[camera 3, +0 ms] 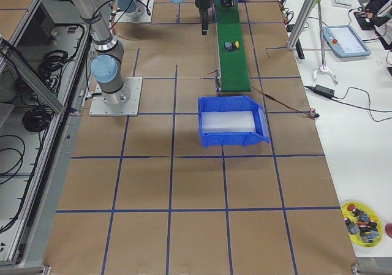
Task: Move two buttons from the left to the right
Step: 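Release the red button on the belt and raise the left gripper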
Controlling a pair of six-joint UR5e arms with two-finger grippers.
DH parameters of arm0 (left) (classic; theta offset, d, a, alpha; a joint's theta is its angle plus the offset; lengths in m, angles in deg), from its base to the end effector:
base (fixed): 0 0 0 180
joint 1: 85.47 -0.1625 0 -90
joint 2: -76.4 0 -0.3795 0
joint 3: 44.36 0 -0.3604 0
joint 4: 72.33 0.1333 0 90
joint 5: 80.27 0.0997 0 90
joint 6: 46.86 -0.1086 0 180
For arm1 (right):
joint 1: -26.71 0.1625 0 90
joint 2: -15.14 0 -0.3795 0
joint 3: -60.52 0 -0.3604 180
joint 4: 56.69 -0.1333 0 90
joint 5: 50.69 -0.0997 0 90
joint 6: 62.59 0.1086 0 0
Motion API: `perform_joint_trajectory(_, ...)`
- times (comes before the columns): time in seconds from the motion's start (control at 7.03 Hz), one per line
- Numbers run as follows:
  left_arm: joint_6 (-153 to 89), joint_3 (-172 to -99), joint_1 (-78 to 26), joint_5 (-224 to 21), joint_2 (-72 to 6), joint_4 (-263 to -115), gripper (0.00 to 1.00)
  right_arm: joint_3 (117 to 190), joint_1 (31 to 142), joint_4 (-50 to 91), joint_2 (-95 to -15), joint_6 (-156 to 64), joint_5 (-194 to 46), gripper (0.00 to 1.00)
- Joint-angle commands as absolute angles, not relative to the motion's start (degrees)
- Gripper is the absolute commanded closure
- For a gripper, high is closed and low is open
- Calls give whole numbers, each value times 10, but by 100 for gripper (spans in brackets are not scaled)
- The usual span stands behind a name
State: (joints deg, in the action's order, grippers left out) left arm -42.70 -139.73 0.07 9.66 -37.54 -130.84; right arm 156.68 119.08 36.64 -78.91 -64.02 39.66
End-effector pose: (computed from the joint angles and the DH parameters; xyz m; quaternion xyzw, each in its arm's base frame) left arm -0.0885 -0.5807 0.2282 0.0751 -0.9970 0.0190 0.0006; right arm 0.1505 -0.4295 0.4213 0.0331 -0.9994 0.0107 0.0030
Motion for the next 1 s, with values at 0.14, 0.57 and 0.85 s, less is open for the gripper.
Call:
perform_joint_trajectory(0.14,-428,-1374,1,96,-345,-1351,0,1567,1191,366,-789,-640,397,0)
perform_joint_trajectory(0.57,-435,-1297,1,96,-282,-1536,0,1567,1191,371,-786,-641,397,0)
perform_joint_trajectory(0.85,-462,-1255,16,96,-257,-1619,1,1565,1186,401,-748,-640,397,0)
